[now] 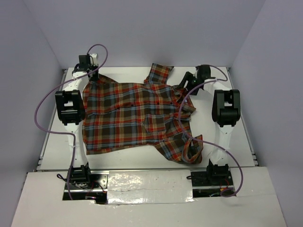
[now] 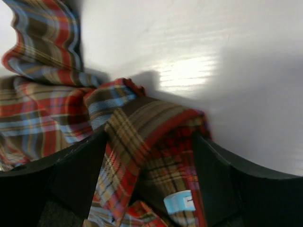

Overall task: Fold and stack the long sleeve shirts
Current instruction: Flatten the shirt out

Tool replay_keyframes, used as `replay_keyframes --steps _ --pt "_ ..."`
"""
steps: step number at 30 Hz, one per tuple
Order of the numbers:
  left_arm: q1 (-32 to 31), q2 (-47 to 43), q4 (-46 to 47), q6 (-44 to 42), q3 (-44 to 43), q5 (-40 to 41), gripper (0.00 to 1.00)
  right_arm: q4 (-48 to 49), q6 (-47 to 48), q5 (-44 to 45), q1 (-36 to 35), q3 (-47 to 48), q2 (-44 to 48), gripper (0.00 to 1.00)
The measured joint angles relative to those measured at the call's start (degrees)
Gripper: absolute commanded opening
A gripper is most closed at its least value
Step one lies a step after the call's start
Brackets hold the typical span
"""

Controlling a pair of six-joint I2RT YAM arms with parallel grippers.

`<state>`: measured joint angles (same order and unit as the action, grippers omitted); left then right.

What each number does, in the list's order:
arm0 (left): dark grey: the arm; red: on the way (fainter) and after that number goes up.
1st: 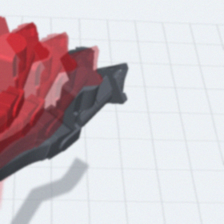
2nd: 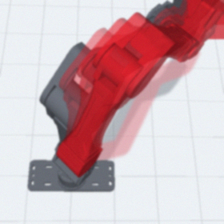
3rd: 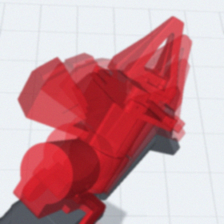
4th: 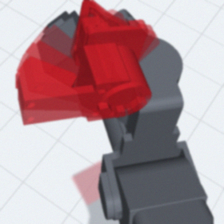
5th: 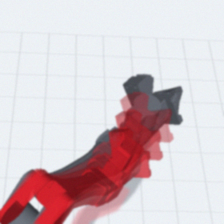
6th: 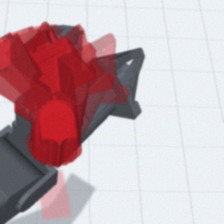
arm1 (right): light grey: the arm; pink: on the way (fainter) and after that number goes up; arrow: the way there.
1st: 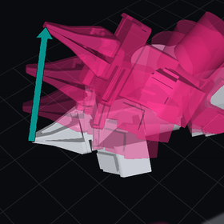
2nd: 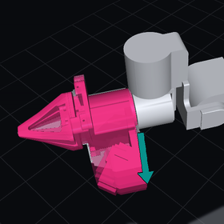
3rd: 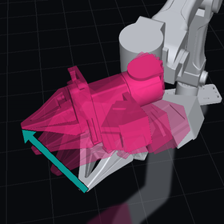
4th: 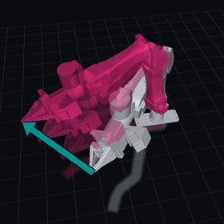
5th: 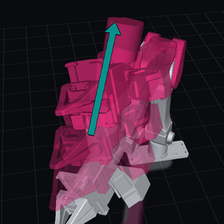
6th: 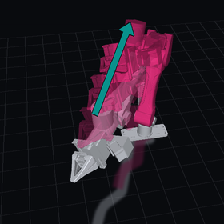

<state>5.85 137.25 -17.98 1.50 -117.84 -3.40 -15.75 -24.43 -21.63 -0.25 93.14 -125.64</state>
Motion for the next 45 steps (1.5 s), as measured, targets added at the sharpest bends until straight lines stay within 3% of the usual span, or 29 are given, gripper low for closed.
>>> replay_keyframes --steps 3,6,7,8,13,18,27,29,30,31,33,34,36,38,40,45 --pt "0.0 0.0 0.0 0.0 0.0 0.4 0.0 0.3 -1.5 -1.4 -1.0 0.9 -1.2 0.69" --pt "0.0 0.0 0.0 0.0 0.0 0.8 0.0 0.3 -4.4 -1.5 -1.5 0.9 -1.5 0.34" --pt "0.0 0.0 0.0 0.0 0.0 0.9 0.0 0.4 -5.7 -1.3 -1.6 1.0 -1.7 0.09" --pt "0.0 0.0 0.0 0.0 0.0 1.1 0.0 0.8 -7.3 -1.1 -1.6 0.9 -1.9 0.0" --pt "0.4 0.0 0.0 0.1 -0.2 1.9 0.0 6.0 -16.0 1.4 1.9 -1.8 -1.8 0.0" --pt "1.5 0.0 -0.1 0.6 -2.5 1.6 0.0 14.3 -21.2 4.3 6.6 -11.3 1.9 0.0" --pt "1.7 1.2 2.1 3.3 -3.8 0.7 0.0 19.1 -20.7 3.2 6.4 -7.9 3.4 0.0" --pt "1.7 2.4 2.7 3.4 -4.5 0.7 0.12 19.8 -20.7 2.5 6.4 -7.6 3.3 0.08" --pt "1.7 3.0 2.9 3.4 -4.5 0.7 0.12 20.0 -20.7 2.3 6.4 -7.6 3.2 0.13" --pt "1.7 3.4 3.2 3.5 -4.5 0.8 0.23 20.2 -20.7 1.7 6.4 -7.6 2.9 0.27" --pt "1.6 4.1 3.7 3.6 -4.5 1.6 0.44 20.3 -20.8 1.3 6.4 -7.6 2.4 0.42" --pt "1.6 4.4 3.9 3.7 -4.6 2.3 0.5 20.2 -20.6 1.3 6.4 -7.6 2.1 0.53" --pt "1.6 5.4 3.9 4.5 -6.4 4.4 0.64 19.0 -19.6 1.5 6.4 -7.1 2.1 0.6" --pt "1.6 6.8 4.1 4.7 -9.2 6.9 0.71 16.1 -17.5 2.7 6.5 -5.2 2.1 0.69" --pt "1.6 7.3 4.0 4.8 -11.1 8.9 0.8 13.5 -15.3 5.0 6.5 -3.2 2.2 0.87" --pt "2.3 7.1 2.1 6.8 -16.0 10.1 0.83 6.0 -9.4 12.2 6.5 -2.8 6.6 0.89"
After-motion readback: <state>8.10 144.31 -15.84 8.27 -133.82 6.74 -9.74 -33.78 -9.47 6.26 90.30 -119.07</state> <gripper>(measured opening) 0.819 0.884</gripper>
